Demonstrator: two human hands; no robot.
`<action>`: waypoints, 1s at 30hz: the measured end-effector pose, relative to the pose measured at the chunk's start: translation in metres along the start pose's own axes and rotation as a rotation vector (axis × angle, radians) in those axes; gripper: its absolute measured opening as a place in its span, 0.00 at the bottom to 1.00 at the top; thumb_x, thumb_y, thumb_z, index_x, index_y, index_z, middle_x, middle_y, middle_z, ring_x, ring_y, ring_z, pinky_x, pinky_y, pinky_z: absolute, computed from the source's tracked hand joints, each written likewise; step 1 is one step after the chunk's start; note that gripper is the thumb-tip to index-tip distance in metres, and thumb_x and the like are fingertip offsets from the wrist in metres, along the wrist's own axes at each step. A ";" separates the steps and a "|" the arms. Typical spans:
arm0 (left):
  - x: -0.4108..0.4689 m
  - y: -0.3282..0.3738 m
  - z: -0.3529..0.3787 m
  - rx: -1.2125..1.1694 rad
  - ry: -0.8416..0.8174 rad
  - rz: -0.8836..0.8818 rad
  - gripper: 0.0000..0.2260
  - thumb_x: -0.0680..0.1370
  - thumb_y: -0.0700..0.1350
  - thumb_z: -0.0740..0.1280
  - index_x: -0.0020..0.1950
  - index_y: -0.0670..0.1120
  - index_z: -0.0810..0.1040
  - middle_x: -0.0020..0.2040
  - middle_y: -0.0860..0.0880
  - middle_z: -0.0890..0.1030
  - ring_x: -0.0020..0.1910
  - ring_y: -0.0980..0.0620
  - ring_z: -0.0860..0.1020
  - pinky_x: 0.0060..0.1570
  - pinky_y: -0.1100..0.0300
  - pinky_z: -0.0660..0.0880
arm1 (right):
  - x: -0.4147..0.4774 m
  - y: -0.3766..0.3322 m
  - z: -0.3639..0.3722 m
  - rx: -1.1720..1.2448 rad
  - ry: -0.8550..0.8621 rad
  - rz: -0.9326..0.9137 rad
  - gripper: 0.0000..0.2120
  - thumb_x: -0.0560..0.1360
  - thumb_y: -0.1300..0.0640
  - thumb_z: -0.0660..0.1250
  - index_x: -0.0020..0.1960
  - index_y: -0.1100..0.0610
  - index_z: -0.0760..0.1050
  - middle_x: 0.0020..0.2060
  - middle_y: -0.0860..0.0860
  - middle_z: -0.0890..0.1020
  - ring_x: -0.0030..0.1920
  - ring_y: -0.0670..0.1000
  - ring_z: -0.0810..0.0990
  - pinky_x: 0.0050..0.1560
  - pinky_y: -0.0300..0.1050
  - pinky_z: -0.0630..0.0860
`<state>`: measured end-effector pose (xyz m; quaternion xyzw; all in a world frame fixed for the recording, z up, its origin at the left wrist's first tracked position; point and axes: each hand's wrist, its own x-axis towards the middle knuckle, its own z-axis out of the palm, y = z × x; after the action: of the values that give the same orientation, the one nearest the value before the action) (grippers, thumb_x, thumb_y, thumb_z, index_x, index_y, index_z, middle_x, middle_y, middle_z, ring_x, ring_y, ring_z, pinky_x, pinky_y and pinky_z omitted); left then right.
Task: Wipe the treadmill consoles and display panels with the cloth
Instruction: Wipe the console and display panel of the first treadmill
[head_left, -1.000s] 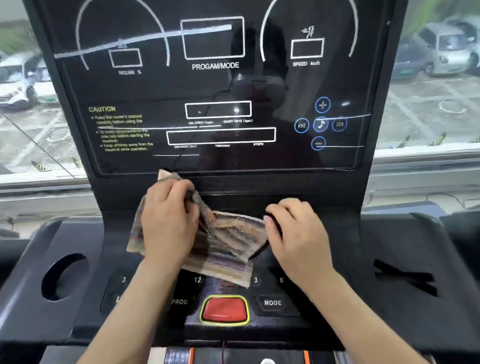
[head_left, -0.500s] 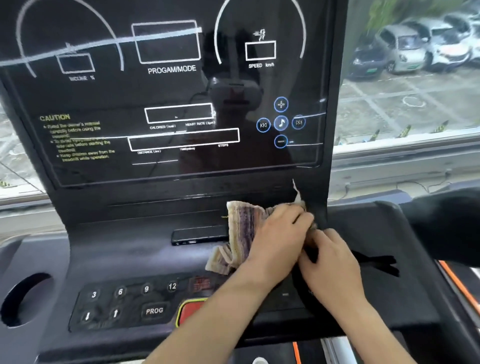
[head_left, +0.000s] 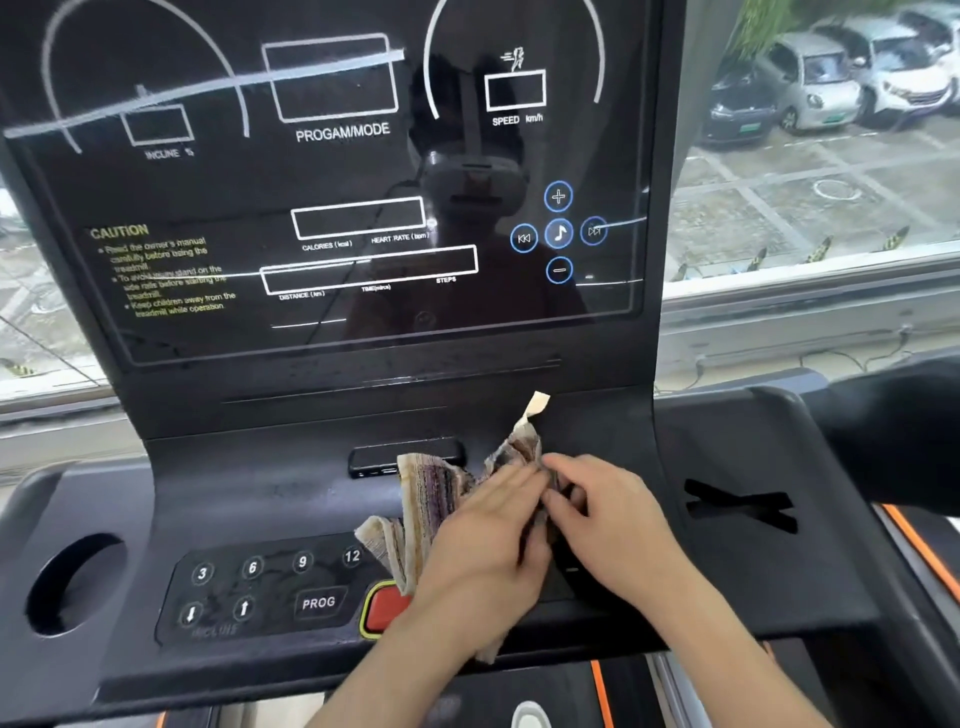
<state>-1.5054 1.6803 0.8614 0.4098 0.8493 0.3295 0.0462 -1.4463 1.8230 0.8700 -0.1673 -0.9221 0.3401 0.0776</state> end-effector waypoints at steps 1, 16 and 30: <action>-0.001 0.000 -0.004 -0.105 0.014 -0.047 0.20 0.75 0.47 0.59 0.64 0.49 0.79 0.64 0.56 0.77 0.66 0.67 0.67 0.68 0.72 0.58 | 0.003 0.002 0.003 -0.014 0.024 -0.015 0.11 0.74 0.59 0.69 0.54 0.48 0.81 0.39 0.44 0.80 0.37 0.45 0.75 0.45 0.46 0.76; 0.027 0.019 -0.031 -0.833 -0.138 -0.368 0.26 0.72 0.52 0.69 0.70 0.56 0.68 0.32 0.47 0.75 0.29 0.59 0.71 0.34 0.68 0.68 | 0.035 -0.034 -0.084 1.448 -0.226 0.234 0.17 0.76 0.62 0.55 0.60 0.64 0.75 0.45 0.60 0.78 0.44 0.56 0.78 0.46 0.49 0.76; 0.048 0.052 -0.100 -0.717 0.361 -0.108 0.13 0.81 0.42 0.63 0.35 0.47 0.71 0.29 0.57 0.69 0.30 0.61 0.66 0.30 0.67 0.65 | 0.011 -0.024 -0.122 0.915 0.225 0.005 0.04 0.64 0.60 0.76 0.34 0.52 0.83 0.28 0.46 0.79 0.30 0.43 0.74 0.32 0.34 0.70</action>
<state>-1.5371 1.6864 0.9797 0.2580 0.6953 0.6686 0.0537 -1.4312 1.8837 0.9785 -0.1537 -0.6631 0.6915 0.2419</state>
